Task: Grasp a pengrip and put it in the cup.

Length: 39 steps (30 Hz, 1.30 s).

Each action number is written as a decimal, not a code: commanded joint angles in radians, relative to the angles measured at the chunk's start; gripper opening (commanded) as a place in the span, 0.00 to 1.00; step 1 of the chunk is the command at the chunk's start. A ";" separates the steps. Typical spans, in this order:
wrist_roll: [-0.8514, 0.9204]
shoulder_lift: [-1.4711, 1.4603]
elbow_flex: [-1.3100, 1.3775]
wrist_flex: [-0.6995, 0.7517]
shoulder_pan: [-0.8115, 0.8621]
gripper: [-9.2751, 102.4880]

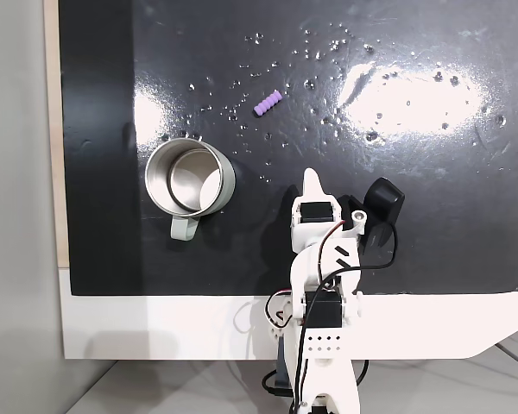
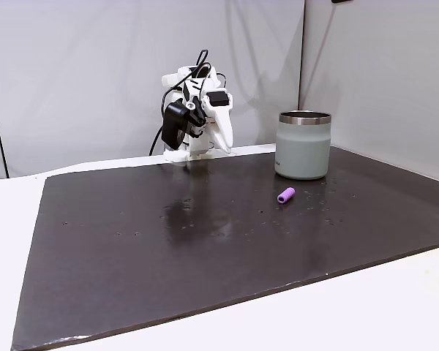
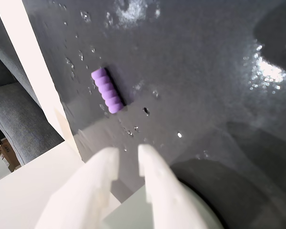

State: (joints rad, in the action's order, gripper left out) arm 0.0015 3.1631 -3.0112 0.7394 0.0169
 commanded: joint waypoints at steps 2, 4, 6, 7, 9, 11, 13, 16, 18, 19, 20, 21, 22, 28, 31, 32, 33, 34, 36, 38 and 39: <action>0.002 0.015 0.006 0.003 -0.008 0.08; 0.002 0.015 0.006 0.003 -0.008 0.08; 0.002 0.015 0.006 0.003 -0.009 0.08; 0.002 0.015 0.006 0.003 -0.009 0.08; 0.002 0.015 0.006 0.003 -0.009 0.08; 0.002 0.015 0.006 0.002 -0.009 0.08; 0.012 0.015 0.011 -0.002 -0.008 0.08; 0.034 0.014 0.060 0.017 -0.006 0.08; 0.049 -0.034 0.115 0.014 -0.008 0.08; 0.049 -0.091 0.147 -0.002 -0.009 0.08; 0.049 -0.166 0.189 -0.023 -0.009 0.08; 0.049 -0.247 0.236 -0.041 -0.009 0.08; 0.046 -0.333 0.295 -0.054 -0.008 0.08; 0.066 -0.779 0.646 -0.064 -0.018 0.08; 0.100 -0.962 0.810 -0.035 -0.031 0.08; 0.112 -1.014 0.857 -0.021 -0.037 0.08; 0.126 -1.060 0.900 -0.008 -0.044 0.08; 0.141 -1.098 0.939 0.005 -0.054 0.08; 0.155 -1.180 1.011 0.032 -0.069 0.08; 0.166 -1.262 1.085 0.064 -0.080 0.08; 0.167 -1.304 1.123 0.086 -0.084 0.10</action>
State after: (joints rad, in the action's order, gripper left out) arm 0.1549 1.9390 -2.0356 0.7869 -0.0568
